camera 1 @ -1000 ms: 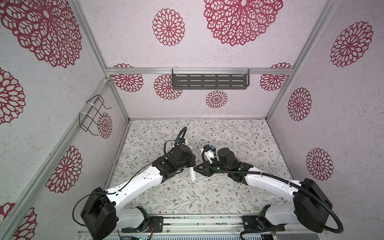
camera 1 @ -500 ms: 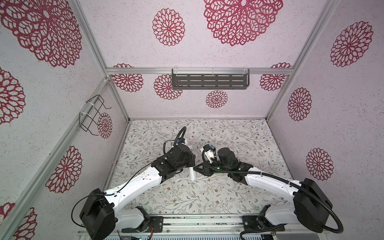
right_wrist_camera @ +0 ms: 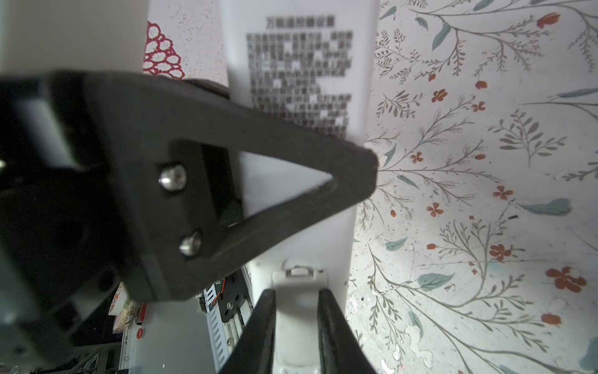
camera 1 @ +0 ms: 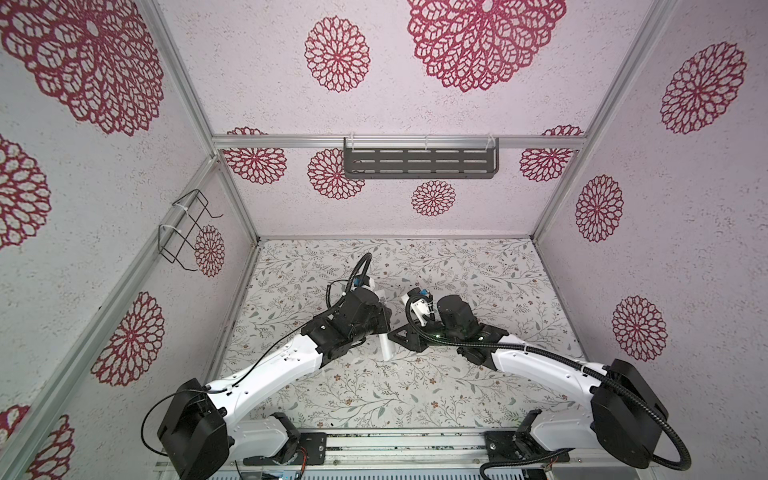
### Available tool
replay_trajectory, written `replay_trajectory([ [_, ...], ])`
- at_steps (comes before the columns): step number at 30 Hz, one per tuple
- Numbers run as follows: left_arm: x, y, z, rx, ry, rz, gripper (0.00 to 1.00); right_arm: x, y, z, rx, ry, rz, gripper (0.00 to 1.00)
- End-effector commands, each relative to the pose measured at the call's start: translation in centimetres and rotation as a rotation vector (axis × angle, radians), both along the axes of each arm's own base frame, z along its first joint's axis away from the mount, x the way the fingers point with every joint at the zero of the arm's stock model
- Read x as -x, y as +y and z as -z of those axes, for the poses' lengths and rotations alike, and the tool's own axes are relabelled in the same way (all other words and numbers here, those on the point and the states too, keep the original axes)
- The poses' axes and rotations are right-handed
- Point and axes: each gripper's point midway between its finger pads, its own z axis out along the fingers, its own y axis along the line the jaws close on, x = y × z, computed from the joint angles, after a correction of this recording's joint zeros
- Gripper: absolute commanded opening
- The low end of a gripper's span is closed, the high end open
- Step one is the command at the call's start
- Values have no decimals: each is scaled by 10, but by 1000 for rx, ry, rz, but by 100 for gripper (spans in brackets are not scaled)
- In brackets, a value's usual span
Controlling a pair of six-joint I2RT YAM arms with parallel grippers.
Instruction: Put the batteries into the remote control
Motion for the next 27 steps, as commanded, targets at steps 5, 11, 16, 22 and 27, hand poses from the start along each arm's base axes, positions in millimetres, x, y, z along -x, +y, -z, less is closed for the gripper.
replay_trajectory([
  [5,2,-4,-20,57,-46,12,3,0,-10,-9,17,-58,20,34],
  [11,9,-5,-27,69,-54,78,2,6,-21,-16,73,-190,-25,53],
  [16,18,-17,-35,148,-26,200,2,27,-30,-35,50,-403,-120,67],
  [22,31,-25,-44,196,-13,312,2,58,-36,-61,-5,-702,-233,70],
  [27,38,-29,-51,225,-10,368,2,72,-31,-62,13,-835,-327,69],
])
